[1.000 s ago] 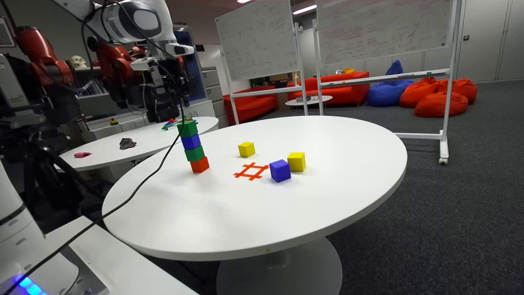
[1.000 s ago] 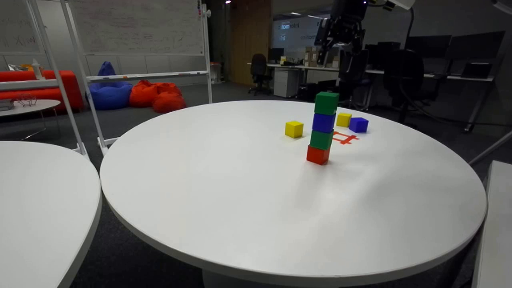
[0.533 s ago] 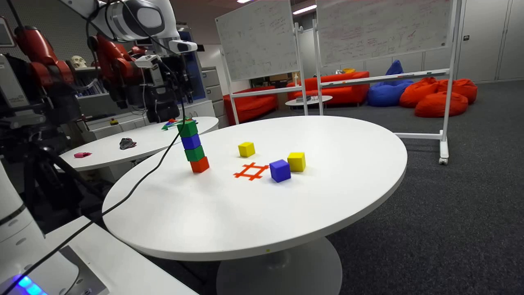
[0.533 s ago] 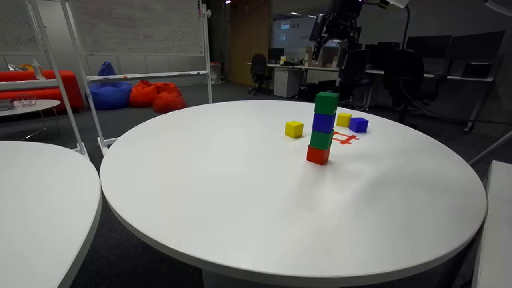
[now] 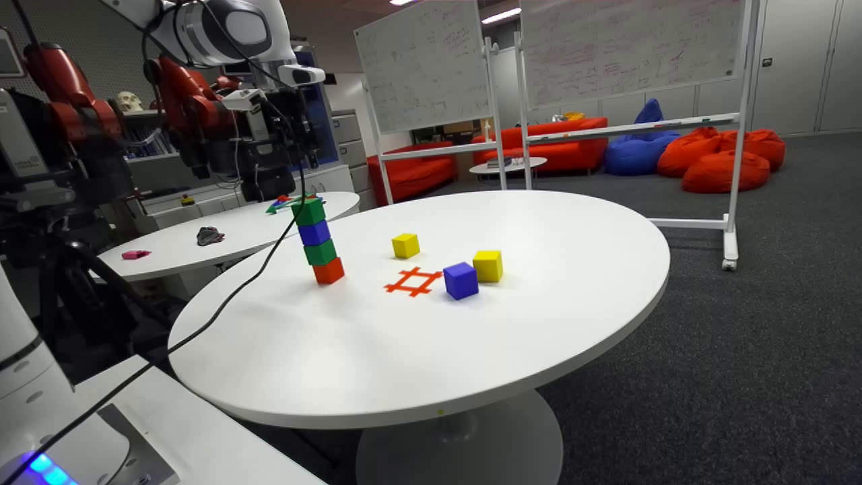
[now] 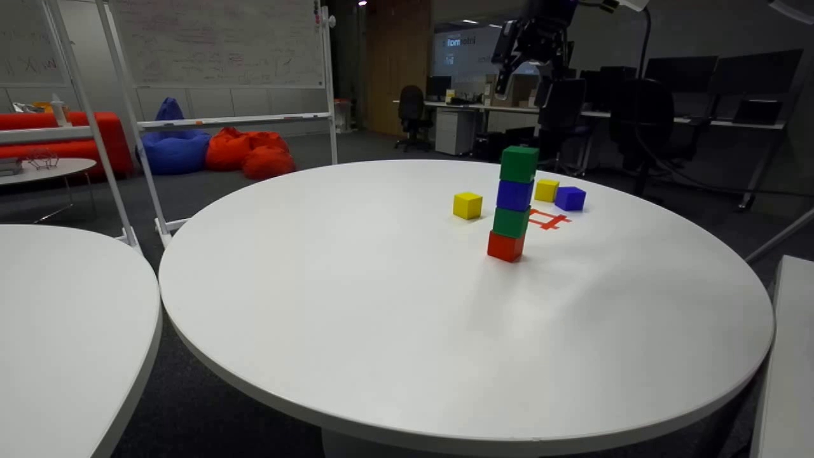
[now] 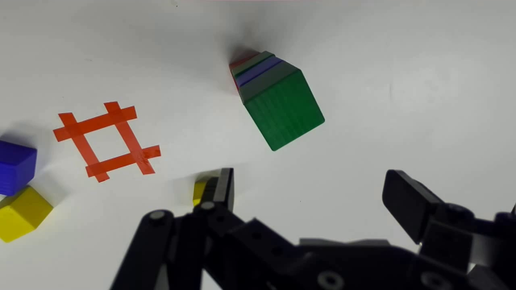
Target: Unstack all the toy blocks then put the orange block in the marked zone
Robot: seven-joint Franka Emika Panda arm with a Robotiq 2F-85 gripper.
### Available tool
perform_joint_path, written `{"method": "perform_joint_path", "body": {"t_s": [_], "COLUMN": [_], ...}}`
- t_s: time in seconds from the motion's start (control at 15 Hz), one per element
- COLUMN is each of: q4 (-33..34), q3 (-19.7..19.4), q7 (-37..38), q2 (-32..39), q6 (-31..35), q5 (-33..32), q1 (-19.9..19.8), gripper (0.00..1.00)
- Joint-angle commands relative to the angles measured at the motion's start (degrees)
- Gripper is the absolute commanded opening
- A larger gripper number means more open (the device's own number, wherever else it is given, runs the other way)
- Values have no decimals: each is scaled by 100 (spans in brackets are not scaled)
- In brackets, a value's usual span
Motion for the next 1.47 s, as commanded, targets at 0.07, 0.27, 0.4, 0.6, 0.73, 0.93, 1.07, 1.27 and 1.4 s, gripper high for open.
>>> {"method": "perform_joint_path", "body": {"t_s": [0.07, 0.27, 0.4, 0.6, 0.73, 0.93, 1.07, 1.27, 1.4], "q4": [131, 234, 280, 386, 477, 667, 810, 1036, 1168], "q3": [1, -31, -55, -86, -104, -138, -164, -205, -239], "q7": [39, 37, 25, 45, 76, 90, 93, 97, 102], "q2": [117, 241, 313, 445, 538, 724, 853, 1042, 1143], "q6": [-154, -228, -260, -341, -434, -568, -695, -932, -1067], "q5": [-9, 28, 35, 9, -16, -11, 4, 28, 33], "q1": [-41, -60, -65, -65, -65, -75, -86, -119, -123], "gripper": [100, 100, 100, 100, 100, 100, 100, 100, 100]}}
